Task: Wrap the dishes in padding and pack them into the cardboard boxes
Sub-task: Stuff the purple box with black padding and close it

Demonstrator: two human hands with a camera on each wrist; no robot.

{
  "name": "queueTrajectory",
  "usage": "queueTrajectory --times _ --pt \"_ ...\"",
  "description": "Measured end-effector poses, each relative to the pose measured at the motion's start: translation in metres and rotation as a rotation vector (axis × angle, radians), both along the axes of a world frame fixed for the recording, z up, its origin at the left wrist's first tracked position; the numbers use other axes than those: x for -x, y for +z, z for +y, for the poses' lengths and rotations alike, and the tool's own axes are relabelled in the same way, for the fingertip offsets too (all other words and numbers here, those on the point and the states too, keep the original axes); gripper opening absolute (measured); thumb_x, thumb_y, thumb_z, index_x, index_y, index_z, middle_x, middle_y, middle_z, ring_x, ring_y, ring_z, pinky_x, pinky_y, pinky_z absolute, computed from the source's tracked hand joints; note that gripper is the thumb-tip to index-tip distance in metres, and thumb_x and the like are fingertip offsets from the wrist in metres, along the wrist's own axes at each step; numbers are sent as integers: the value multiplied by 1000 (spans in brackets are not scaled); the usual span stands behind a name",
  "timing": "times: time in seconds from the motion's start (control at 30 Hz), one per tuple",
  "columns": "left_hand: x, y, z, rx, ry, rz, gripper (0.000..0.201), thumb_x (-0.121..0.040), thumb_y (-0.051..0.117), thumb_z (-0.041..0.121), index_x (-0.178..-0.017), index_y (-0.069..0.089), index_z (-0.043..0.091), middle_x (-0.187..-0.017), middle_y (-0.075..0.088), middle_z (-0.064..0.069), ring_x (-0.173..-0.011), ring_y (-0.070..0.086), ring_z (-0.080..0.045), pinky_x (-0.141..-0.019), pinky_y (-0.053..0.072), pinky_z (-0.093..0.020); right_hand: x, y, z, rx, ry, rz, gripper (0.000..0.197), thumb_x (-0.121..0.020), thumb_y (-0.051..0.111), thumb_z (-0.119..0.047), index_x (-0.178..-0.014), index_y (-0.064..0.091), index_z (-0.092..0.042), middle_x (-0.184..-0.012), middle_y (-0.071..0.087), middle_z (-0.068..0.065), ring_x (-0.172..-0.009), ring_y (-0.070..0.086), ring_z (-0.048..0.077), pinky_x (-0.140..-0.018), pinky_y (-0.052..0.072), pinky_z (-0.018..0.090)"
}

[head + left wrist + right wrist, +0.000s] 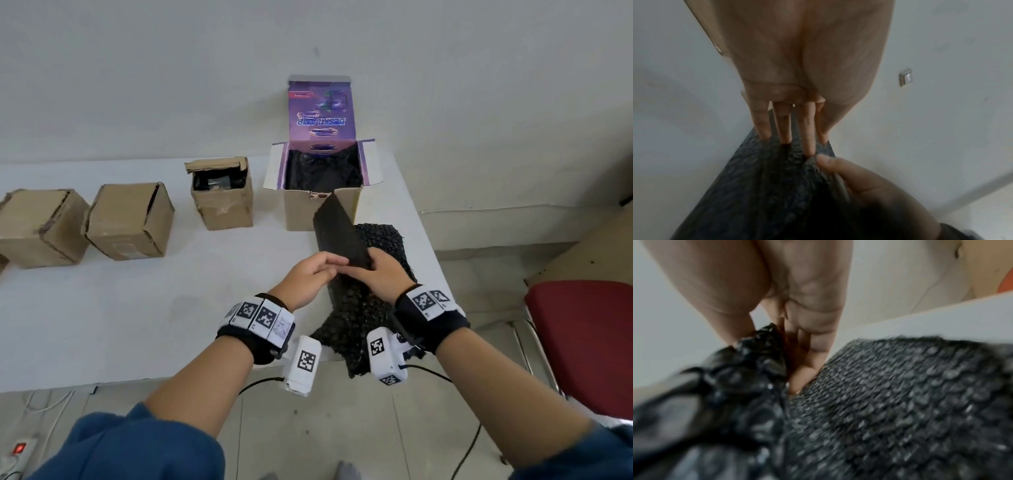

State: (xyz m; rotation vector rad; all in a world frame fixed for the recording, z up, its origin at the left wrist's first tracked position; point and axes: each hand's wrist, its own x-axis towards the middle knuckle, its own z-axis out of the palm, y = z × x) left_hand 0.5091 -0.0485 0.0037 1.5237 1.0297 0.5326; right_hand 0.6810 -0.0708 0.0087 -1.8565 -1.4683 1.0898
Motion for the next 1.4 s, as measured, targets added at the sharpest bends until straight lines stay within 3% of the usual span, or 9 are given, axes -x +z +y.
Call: queueTrajectory --times 0.1,0.27,0.43,0.57,0.77,0.97,1.1,1.27,1.4 --pt "-16 -14 2 -56 75 121 23 -93 54 11 -115 59 15 -117 61 -1 -110 57 -14 -96 44 -24 -42 -13 -5 32 -43 -192 29 -84 66 -18 -110 60 -7 -109 65 11 -103 60 28 -85 42 28" --pt "-38 -47 4 62 237 417 54 -86 66 29 -130 42 11 -129 52 -11 -117 53 -25 -97 41 -32 -85 -41 -19 138 -143 -348 24 -85 65 -18 -104 62 -3 -107 65 14 -102 58 30 -75 35 23" --pt "-62 -70 6 154 299 438 55 -81 70 34 -125 49 8 -111 64 -9 -105 60 -27 -94 48 -37 -98 -65 -21 188 -155 -407 25 -87 63 -23 -103 62 -4 -108 65 14 -102 58 30 -74 37 26" --pt "-71 -73 10 189 294 321 15 -80 72 23 -82 66 9 -91 68 -11 -95 66 -31 -88 53 -40 -108 -77 -23 185 -152 -460 35 -84 65 -30 -112 61 -9 -118 57 18 -111 52 33 -88 40 28" --pt "-67 -28 6 328 204 -128 12 -92 57 13 -103 56 17 -101 63 -2 -91 62 -15 -80 53 -31 -109 -63 -22 37 -208 -183 41 -83 69 -25 -114 51 -5 -117 56 14 -110 56 29 -92 44 36" --pt "-57 30 14 86 204 -233 22 -92 55 4 -113 53 12 -106 65 -2 -96 62 -9 -89 49 -25 -93 -18 -15 -122 -223 335 82 -81 71 -11 -140 14 -20 -125 49 12 -117 52 22 -97 48 40" --pt "-47 60 30 -82 344 -204 40 -88 62 7 -123 42 6 -115 61 -11 -104 61 -18 -97 49 -34 -83 17 4 -326 -164 396 89 -80 69 0 -144 10 -19 -123 53 2 -116 55 18 -102 45 39" --pt "-25 87 51 -363 345 -90 65 -83 67 6 -132 26 19 -125 52 -14 -116 55 -22 -104 43 -38 -72 56 29 -468 -125 404 97 -85 61 4 -144 -3 -38 -106 63 17 -93 65 18 -92 49 31" --pt "-6 114 68 -590 220 259 77 -76 77 22 -139 34 13 -130 41 -4 -121 38 -12 -104 26 -20 -63 82 56 -556 46 297 86 -83 60 8 -142 17 -37 -121 53 -6 -103 59 0 -97 47 24"
